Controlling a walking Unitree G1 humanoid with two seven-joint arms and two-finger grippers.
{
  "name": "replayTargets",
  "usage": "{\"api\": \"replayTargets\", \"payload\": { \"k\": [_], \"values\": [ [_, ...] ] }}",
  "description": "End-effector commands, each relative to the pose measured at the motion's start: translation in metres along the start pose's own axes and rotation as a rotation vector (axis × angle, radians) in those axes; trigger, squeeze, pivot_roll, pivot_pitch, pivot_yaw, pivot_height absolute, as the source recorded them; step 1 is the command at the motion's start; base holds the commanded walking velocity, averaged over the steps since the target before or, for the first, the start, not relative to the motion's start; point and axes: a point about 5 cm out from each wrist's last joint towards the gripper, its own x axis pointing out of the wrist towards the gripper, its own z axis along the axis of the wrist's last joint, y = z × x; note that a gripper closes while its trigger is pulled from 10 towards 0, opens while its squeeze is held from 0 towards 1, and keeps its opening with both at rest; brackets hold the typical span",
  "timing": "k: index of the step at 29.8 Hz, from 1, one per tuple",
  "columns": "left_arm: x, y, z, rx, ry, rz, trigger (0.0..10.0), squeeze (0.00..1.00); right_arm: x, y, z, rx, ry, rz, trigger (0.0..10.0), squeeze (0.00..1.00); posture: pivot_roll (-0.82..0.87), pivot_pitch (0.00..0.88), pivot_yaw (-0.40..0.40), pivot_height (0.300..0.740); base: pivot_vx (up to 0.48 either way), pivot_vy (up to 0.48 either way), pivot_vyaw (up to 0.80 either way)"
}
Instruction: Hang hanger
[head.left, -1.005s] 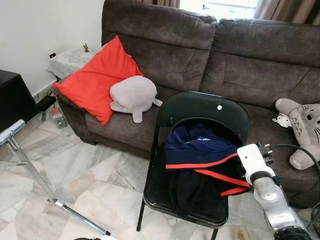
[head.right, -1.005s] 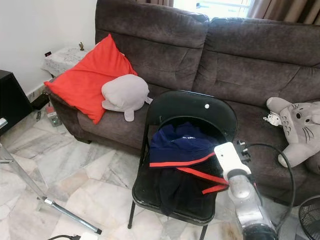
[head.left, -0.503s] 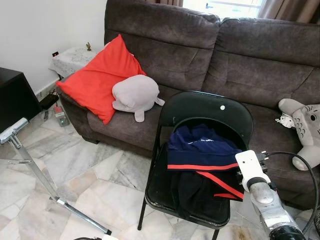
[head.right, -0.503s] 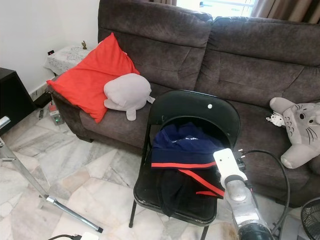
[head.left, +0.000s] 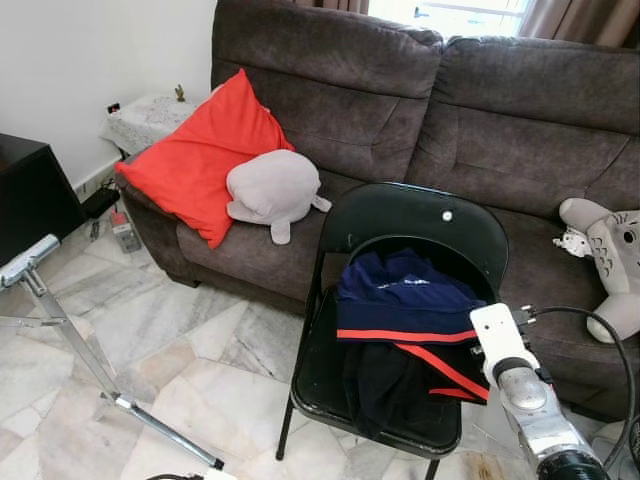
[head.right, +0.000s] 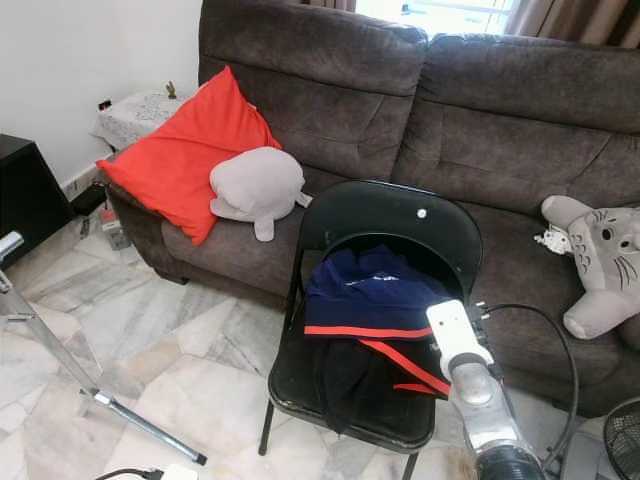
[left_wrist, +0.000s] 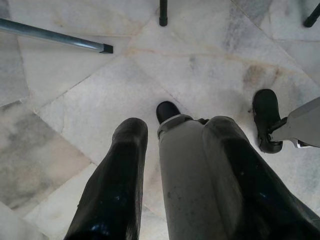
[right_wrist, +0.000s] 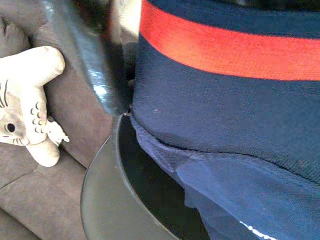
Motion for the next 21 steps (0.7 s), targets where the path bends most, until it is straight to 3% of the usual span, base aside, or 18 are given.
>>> {"api": "replayTargets", "payload": {
  "k": [1,12,21],
  "values": [
    [-0.001,0.001,-0.007,0.011,0.032,0.002,10.0,0.00,0.000,0.003,-0.002,0.005,0.013,0.006,0.0,0.00,0.00,0.047,-0.008,0.740,0.000,0.000,0.00],
    [-0.001,0.001,-0.007,0.015,0.032,0.000,10.0,0.00,0.000,0.003,-0.001,0.023,0.009,-0.012,0.0,0.00,0.00,0.046,-0.008,0.740,0.000,0.000,0.00],
    [-0.001,0.001,-0.006,0.018,0.031,0.002,10.0,0.00,0.003,-0.009,0.029,0.065,-0.119,-0.098,0.0,0.00,0.00,0.044,-0.008,0.740,0.000,0.000,0.00]
  ]
}}
